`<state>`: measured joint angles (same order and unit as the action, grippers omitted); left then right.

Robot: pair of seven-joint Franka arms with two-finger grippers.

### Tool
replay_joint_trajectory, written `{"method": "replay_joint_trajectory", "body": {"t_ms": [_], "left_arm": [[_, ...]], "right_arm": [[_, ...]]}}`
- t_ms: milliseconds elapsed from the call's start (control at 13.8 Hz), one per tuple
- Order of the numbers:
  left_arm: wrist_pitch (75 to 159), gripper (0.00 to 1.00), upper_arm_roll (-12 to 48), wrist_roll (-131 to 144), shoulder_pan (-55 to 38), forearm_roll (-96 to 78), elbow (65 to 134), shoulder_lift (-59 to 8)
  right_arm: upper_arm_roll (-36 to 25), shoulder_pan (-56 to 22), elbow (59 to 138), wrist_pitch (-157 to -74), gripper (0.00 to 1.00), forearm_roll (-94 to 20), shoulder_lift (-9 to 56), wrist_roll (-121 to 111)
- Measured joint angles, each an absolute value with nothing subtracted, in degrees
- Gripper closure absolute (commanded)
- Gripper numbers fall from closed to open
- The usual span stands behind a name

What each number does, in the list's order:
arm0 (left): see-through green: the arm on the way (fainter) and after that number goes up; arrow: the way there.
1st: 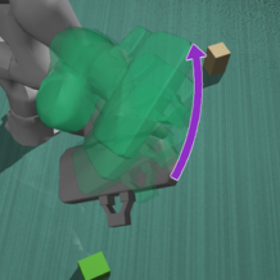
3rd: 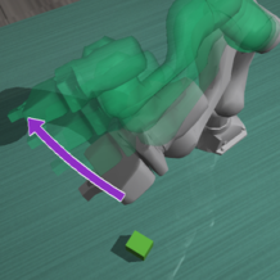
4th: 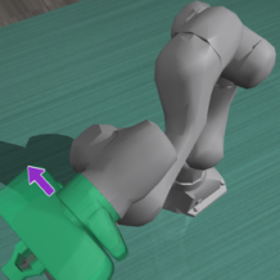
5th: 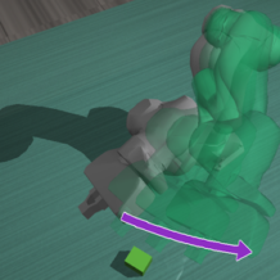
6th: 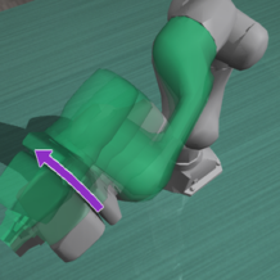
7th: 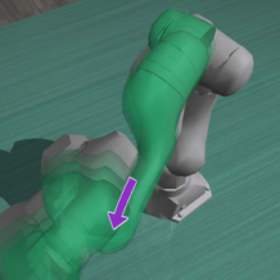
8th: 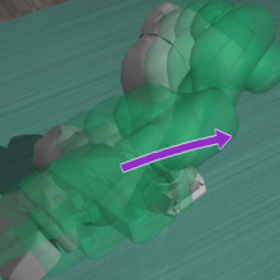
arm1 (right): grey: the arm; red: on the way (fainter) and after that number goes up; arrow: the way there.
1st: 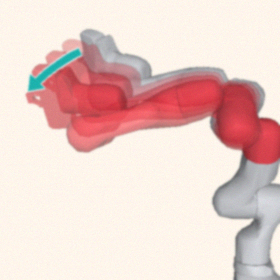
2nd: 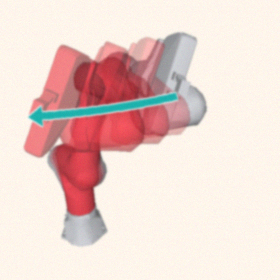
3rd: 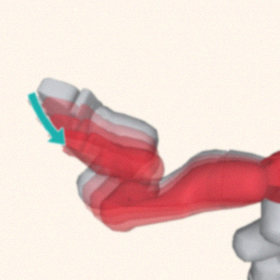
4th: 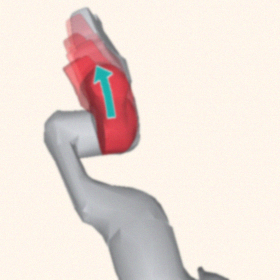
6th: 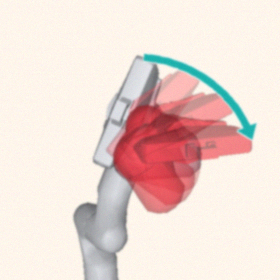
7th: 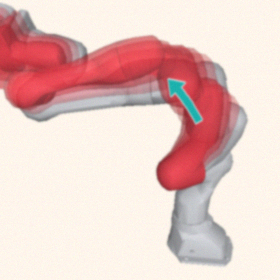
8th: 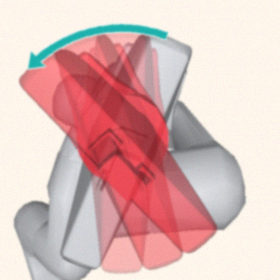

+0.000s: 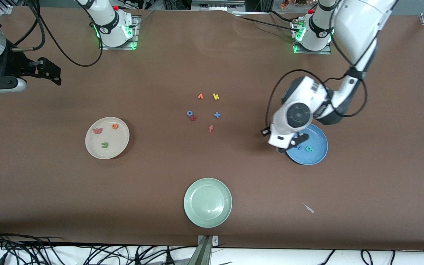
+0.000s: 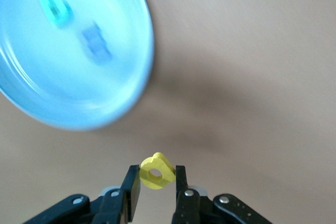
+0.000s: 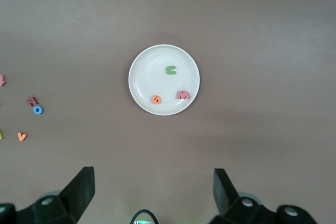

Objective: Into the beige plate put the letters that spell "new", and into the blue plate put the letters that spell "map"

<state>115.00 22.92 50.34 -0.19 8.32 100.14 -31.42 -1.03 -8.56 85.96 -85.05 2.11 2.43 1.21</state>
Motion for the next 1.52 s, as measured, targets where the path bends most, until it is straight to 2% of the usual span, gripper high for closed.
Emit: {"method": "replay_joint_trajectory", "body": {"t_ms": [145, 217, 290, 579, 724, 1014, 1304, 1521], "left_arm": [[114.67, 0.78, 22.39, 39.86, 6.09, 9.87, 100.64, -31.62], [114.67, 0.55, 22.37, 37.06, 8.49, 10.10, 101.10, -32.07], [114.68, 0.01, 22.39, 35.80, 9.64, 10.13, 101.54, -32.68], [114.70, 0.00, 23.23, 35.60, 8.76, 10.16, 102.30, -34.01], [111.55, 0.00, 23.69, 35.59, 8.24, 12.71, 101.10, -33.53], [98.89, 0.00, 25.83, 35.54, 8.24, 15.69, 93.86, -27.80], [96.22, 0.00, 27.98, 35.21, 8.20, 15.69, 89.96, -25.12], [91.51, 0.00, 29.04, 31.28, 8.21, 15.57, 84.12, -25.15]], "right_arm": [[-1.05, -8.55, 85.81, -85.14, 0.00, 2.12, 2.43, 1.22], [-1.06, -8.54, 85.79, -85.15, 0.00, 2.12, 2.44, 1.23], [-1.06, -8.54, 85.79, -85.16, 0.00, 2.12, 2.48, 1.24], [-1.19, -8.51, 85.79, -85.17, 0.00, 2.11, 2.68, 1.24], [-1.25, -8.51, 85.79, -85.17, 0.00, 2.12, 2.68, 1.24], [-1.26, -8.51, 85.76, -85.18, 0.00, 2.11, 2.73, 1.24], [-1.26, -8.51, 85.75, -85.19, 0.00, 2.11, 2.73, 1.24], [-1.27, -8.51, 85.73, -85.19, 0.00, 2.12, 2.73, 1.24]]}}
